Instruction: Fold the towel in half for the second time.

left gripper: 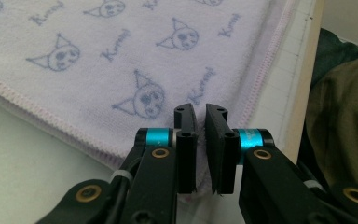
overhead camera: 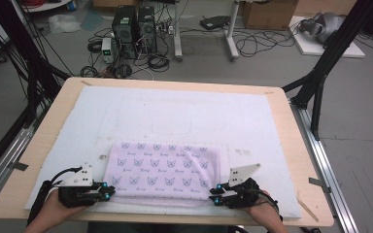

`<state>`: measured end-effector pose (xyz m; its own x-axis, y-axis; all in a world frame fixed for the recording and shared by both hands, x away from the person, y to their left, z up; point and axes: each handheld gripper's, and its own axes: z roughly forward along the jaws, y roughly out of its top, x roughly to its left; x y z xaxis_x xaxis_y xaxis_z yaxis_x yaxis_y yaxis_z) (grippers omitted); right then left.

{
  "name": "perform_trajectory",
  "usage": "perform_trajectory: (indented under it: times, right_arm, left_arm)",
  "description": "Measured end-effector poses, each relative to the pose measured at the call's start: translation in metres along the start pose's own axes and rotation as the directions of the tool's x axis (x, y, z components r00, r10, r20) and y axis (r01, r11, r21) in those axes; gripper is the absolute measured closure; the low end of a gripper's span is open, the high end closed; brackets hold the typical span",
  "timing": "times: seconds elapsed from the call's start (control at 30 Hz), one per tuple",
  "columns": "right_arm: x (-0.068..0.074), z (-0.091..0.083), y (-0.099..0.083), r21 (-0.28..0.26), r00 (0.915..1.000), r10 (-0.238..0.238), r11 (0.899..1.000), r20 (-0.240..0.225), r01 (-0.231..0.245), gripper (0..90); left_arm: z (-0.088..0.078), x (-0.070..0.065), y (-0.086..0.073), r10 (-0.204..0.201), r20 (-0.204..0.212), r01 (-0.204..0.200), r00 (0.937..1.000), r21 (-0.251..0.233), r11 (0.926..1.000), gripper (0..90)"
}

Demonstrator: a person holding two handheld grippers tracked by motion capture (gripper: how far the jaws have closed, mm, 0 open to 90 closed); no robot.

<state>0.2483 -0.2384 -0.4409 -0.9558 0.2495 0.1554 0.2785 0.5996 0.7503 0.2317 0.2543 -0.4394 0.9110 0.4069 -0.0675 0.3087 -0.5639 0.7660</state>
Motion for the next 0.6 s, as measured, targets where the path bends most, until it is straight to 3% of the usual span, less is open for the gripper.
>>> perform_trajectory:
  times: [0.13, 0.2, 0.3, 0.37, 0.43, 0.5, 0.6]
  right_arm:
    - [0.001, -0.007, -0.001, -0.025, 0.9994, 0.009, 1.0, -0.033, -0.01, 73.4]
    - [-0.001, -0.012, 0.002, -0.058, 0.9998, 0.014, 0.998, -0.014, -0.015, 70.9]
    - [0.0, -0.013, 0.008, -0.048, 1.0, -0.001, 0.999, 0.005, 0.001, 64.6]
    - [0.002, -0.007, 0.008, -0.03, 0.9999, -0.011, 0.999, 0.0, 0.011, 64.1]
    - [0.0, 0.001, 0.005, -0.006, 0.9999, -0.009, 1.0, 0.008, 0.009, 66.5]
    - [-0.003, 0.006, 0.001, -0.003, 0.9999, 0.006, 1.0, 0.009, -0.006, 76.2]
    - [-0.004, 0.002, 0.003, -0.012, 0.9999, 0.008, 1.0, 0.009, -0.008, 84.5]
  left_arm:
    - [-0.004, -0.001, 0.001, -0.006, 0.019, 0.007, 0.9998, -0.016, 0.9998, 79.7]
    - [-0.005, -0.002, 0.005, 0.009, 0.003, -0.009, 1.0, -0.025, 0.9996, 75.5]
    - [-0.003, -0.004, 0.009, 0.025, -0.001, -0.025, 0.9997, -0.02, 0.9995, 68.5]
    - [0.003, -0.003, 0.007, 0.027, -0.005, -0.027, 0.9996, 0.005, 0.9996, 70.0]
    - [0.007, -0.003, 0.004, 0.029, -0.009, -0.028, 0.9996, 0.01, 0.9995, 77.3]
    - [0.006, -0.002, 0.004, 0.02, -0.01, -0.02, 0.9998, 0.001, 0.9998, 84.9]
    - [0.002, -0.002, 0.007, 0.026, -0.024, -0.026, 0.9994, -0.001, 0.9997, 86.8]
